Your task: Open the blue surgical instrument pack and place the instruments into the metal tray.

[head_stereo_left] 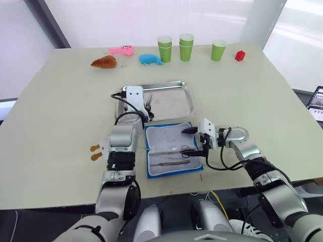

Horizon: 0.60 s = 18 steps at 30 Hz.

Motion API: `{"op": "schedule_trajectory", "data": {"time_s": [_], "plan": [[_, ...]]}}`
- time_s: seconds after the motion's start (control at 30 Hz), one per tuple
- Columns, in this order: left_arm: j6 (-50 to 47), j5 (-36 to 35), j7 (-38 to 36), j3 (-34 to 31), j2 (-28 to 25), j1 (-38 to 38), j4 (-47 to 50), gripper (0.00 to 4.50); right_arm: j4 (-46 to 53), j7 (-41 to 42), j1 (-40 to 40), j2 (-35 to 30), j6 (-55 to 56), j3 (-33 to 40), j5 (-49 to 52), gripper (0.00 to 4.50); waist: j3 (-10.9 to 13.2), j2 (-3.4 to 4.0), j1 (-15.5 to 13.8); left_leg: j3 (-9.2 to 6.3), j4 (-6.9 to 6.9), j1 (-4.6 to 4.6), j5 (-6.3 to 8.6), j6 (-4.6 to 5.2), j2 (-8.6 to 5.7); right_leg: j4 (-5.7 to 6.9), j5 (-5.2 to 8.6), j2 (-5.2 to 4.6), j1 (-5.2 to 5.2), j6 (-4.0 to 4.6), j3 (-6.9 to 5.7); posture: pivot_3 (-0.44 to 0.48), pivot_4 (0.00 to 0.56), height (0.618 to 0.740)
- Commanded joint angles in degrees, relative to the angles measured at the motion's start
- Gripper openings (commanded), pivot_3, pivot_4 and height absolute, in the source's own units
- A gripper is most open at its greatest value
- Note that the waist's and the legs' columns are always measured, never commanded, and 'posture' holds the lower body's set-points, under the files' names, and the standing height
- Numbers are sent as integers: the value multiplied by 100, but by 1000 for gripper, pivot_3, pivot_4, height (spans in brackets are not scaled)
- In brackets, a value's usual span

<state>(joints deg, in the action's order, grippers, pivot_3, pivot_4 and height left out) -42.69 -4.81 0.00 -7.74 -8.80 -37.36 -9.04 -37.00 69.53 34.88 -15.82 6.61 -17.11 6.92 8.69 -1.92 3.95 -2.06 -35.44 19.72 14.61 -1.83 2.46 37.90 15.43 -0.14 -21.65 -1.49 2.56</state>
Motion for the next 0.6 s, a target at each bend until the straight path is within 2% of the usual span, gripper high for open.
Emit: {"op": "schedule_trajectory", "data": {"time_s": [0.03, 0.23, 0.33, 0.47, 0.6], "plan": [[271, -197, -508, 100, -170, 104, 582, 1856, -737, -209, -321, -105, -291, -344, -605, 4500, 0, 0, 2, 0, 0, 0, 0, 0, 0, 0, 0, 0, 0, 0, -1, 0, 150, 740], [497, -664, -1757, 409, -583, 640, 1486, 1856, -760, -187, -330, -121, -262, -346, -609, 4500, 1, 1, 3, 1, 1, 0, -1, -1, 0, 0, 0, 0, 0, 1, 1, 0, 150, 740], [562, -1273, -2678, 467, -796, 1049, 2112, 1856, -760, -185, -342, -105, -249, -354, -608, 4500, 1, 2, 4, 1, 1, 0, -1, -1, 0, -1, 1, -2, 0, 1, 1, 0, 150, 740], [1093, -1450, -3598, 619, -1366, 1676, 2591, 1856, -736, -160, -362, -93, -244, -362, -597, 4500, 7, 13, 9, 2, 3, 0, 0, -1, 1, -2, 2, -1, -1, 3, 3, 0, 150, 740], [791, -2078, -4411, 402, -1918, 2038, 2863, 1856, -721, -160, -376, -88, -242, -360, -592, 4500, 8, 14, 11, 1, 3, 0, 0, 2, 1, -4, 4, 1, -4, 7, 4, 0, 150, 740]]}}
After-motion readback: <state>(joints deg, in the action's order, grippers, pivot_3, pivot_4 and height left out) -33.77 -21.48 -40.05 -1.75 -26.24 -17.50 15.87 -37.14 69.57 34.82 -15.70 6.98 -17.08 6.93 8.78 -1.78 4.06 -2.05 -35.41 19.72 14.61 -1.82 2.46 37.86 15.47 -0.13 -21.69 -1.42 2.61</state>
